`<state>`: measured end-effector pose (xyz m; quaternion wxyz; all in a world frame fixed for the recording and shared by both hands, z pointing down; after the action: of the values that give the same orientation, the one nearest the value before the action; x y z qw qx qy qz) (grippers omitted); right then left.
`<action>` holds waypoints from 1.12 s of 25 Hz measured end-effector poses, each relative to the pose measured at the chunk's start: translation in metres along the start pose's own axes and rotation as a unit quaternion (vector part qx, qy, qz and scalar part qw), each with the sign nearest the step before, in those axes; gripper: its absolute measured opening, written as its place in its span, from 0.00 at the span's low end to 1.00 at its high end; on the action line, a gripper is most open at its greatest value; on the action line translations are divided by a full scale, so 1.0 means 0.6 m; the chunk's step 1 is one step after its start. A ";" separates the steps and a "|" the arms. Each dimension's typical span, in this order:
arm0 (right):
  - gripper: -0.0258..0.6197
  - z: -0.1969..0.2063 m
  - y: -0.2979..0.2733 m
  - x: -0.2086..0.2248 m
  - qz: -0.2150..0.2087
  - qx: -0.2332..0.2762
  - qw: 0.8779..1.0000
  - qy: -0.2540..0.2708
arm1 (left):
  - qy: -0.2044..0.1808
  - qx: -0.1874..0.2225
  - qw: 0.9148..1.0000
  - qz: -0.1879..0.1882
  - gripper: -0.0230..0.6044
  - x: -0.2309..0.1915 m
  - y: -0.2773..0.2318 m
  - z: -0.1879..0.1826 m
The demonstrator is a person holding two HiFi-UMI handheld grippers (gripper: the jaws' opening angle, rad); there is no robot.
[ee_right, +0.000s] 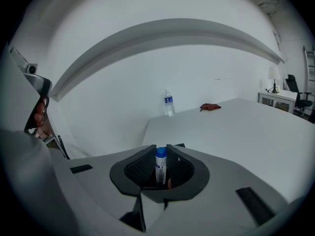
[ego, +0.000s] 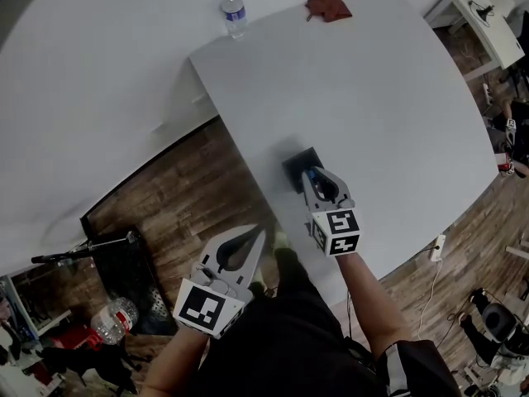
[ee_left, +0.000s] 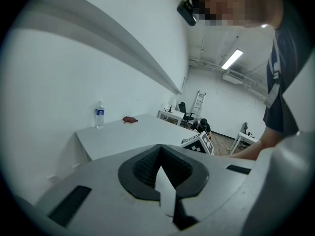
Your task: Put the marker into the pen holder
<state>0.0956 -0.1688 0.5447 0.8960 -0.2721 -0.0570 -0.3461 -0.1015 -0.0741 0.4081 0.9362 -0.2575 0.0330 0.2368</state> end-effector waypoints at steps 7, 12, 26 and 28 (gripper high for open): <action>0.18 0.004 -0.007 0.006 -0.006 -0.022 1.000 0.002 | 0.005 -0.004 1.000 0.001 0.04 -0.003 -0.006 0.001; 0.21 -0.013 0.002 0.007 0.007 -0.002 1.000 0.012 | -0.001 0.000 1.000 0.006 0.04 -0.004 -0.007 -0.001; 0.14 -0.080 0.053 -0.038 0.009 0.046 0.998 0.041 | -0.010 0.028 0.999 0.015 0.04 0.005 0.006 -0.013; 0.12 -0.092 0.063 -0.051 0.006 0.052 0.997 0.047 | -0.011 0.036 0.999 0.018 0.04 0.008 0.008 -0.017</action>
<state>0.0926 -0.1565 0.4723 0.9127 -0.2085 -0.0309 -0.3502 -0.0991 -0.0735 0.3965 0.9409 -0.2204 0.0359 0.2548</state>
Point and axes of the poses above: the fingertips, and each gripper's own axes: y backward along the fingers, x to its right, z out of its underside, the point moved 9 cm from there along y, backward along the fingers, and after that the axes turned 12 degrees about -z, right-handed, at the moved point
